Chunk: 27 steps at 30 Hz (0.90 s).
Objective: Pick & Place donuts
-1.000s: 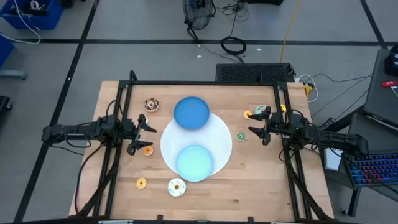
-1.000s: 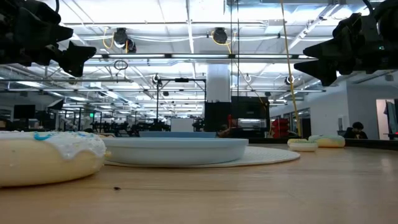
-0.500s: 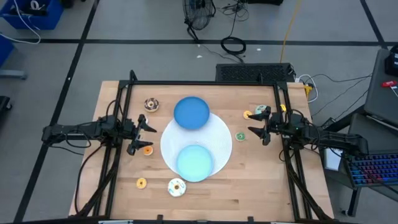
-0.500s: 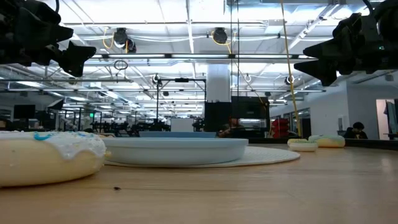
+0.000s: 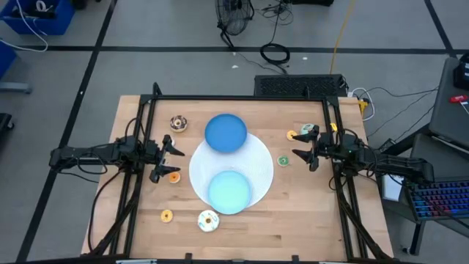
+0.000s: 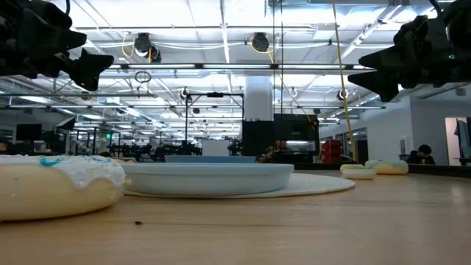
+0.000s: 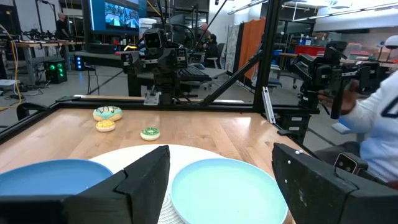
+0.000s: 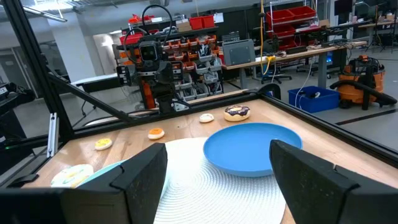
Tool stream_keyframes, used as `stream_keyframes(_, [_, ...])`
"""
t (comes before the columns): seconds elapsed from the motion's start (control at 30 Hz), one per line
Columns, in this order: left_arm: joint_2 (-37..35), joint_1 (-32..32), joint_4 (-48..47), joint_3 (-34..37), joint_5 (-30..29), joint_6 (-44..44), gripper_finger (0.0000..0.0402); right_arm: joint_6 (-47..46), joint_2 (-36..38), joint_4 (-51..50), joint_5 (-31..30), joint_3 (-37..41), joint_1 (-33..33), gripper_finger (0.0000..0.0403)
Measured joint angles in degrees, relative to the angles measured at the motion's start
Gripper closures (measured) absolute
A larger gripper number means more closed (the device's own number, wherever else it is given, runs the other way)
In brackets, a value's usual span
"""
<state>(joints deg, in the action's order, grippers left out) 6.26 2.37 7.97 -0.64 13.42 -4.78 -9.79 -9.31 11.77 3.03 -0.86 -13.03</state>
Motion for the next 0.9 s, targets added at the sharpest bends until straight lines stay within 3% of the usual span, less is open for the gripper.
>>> stream_keyframes(0.2, [0.0, -0.02, 0.0, 0.01, 0.01, 0.01, 0.0126, -0.29, 0.04, 0.74, 0.13, 0.01, 0.01, 0.0133])
stream_keyframes(0.4, [-0.01, 0.0, 0.02, 0.0, 0.0, 0.01, 0.0122, -10.05, -0.07, 0.39, 0.06, 0.0, 0.0, 0.0133])
stream_keyframes(0.9, [0.0, 0.0, 0.02, 0.0, 0.01, 0.0, 0.0122, -13.29, -0.79, -1.69, -1.91, 0.0, 0.14, 0.0133])
